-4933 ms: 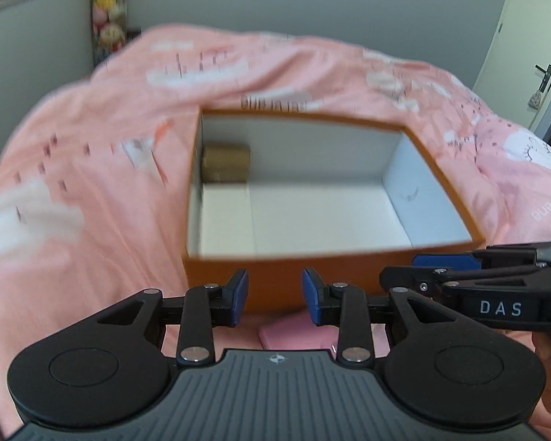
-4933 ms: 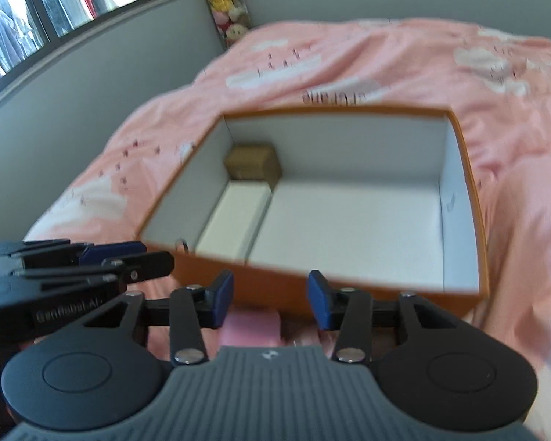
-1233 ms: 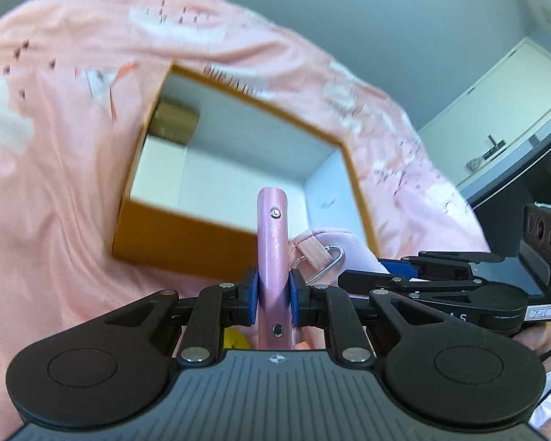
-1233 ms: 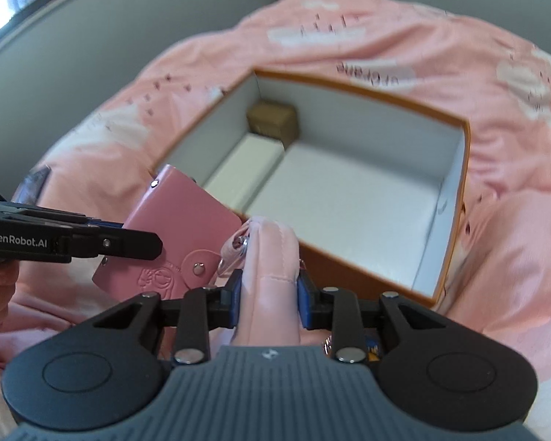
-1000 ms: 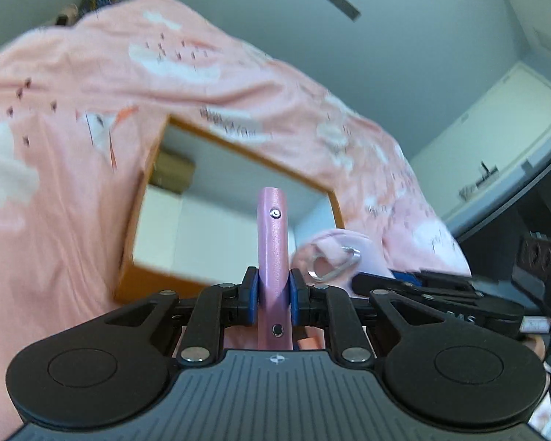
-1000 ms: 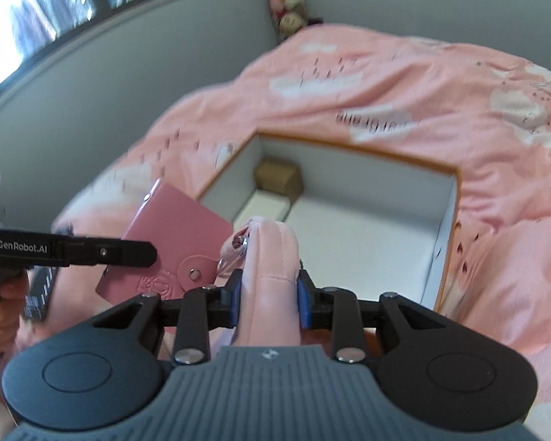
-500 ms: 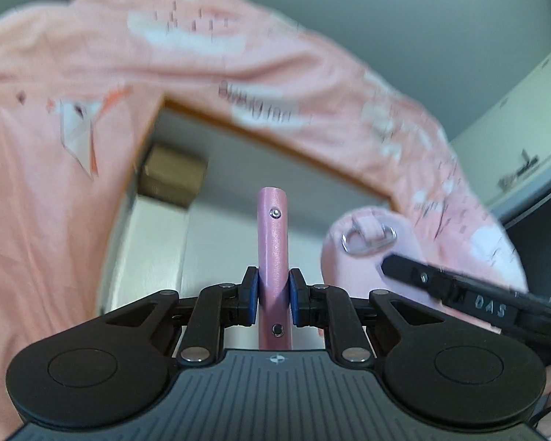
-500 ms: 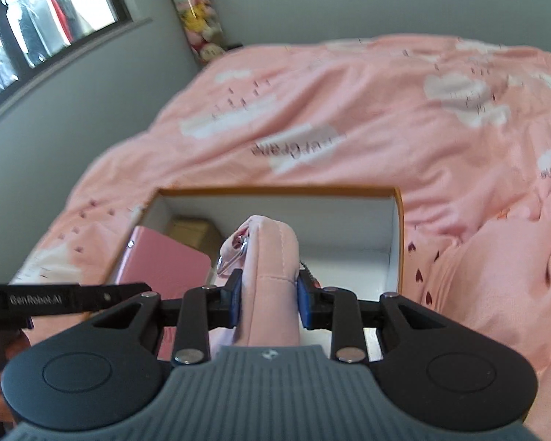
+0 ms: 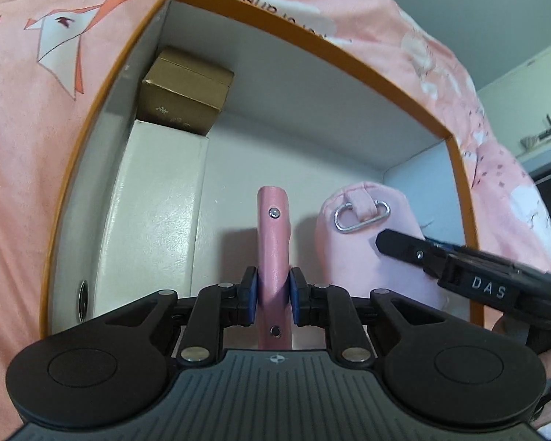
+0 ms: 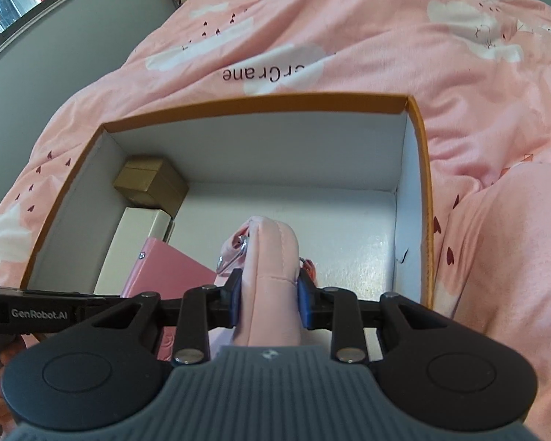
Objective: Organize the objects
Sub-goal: 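Lower the pink pouch into the orange box and open the right tool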
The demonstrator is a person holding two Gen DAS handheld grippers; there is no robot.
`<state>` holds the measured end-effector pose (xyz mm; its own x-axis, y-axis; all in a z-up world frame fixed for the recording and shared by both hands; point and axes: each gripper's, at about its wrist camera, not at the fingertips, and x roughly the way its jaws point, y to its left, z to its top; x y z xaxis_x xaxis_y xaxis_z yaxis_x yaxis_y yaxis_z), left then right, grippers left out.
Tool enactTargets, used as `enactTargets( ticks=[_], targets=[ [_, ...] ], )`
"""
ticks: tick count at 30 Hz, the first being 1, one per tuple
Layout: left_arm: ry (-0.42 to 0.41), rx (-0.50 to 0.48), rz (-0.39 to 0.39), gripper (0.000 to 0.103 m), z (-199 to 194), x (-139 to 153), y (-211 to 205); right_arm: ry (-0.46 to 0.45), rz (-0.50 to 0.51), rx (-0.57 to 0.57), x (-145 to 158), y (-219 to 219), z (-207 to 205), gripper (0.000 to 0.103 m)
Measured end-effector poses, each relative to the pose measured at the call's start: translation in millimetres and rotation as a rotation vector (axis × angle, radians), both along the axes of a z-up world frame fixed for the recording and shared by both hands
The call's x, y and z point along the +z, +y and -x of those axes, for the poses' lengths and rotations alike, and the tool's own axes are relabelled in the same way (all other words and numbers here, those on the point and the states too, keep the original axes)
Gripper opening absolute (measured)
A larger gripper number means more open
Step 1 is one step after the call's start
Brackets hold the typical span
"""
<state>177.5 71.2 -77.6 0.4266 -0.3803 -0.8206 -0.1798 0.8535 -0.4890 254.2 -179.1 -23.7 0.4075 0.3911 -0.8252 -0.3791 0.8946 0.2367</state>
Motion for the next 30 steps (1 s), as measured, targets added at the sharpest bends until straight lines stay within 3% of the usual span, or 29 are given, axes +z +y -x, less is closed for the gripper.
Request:
enactTargets(
  ticks=[3,8,12,20,30],
  targets=[
    [0.026,-0.019,-0.055,0.023,1,3,-3,0.013,0.0,0.003,-4,1,-2,0.032],
    [-0.001,-0.065,-0.279,0.027,8,18,-15,0.013,0.013,0.014,-6,3,-4,0.032],
    [-0.018,-0.087,-0.343,0.027,10,25,-17,0.017,0.008,0.006,-6,3,-6,0.032],
    [-0.037,-0.097,-0.342,0.027,3,29,-16,0.001,0.004,0.005,1,5,-11,0.032],
    [-0.041,-0.092,-0.334,0.027,2,29,-16,0.133,0.03,0.059,-24,14,-10,0.038]
  ],
)
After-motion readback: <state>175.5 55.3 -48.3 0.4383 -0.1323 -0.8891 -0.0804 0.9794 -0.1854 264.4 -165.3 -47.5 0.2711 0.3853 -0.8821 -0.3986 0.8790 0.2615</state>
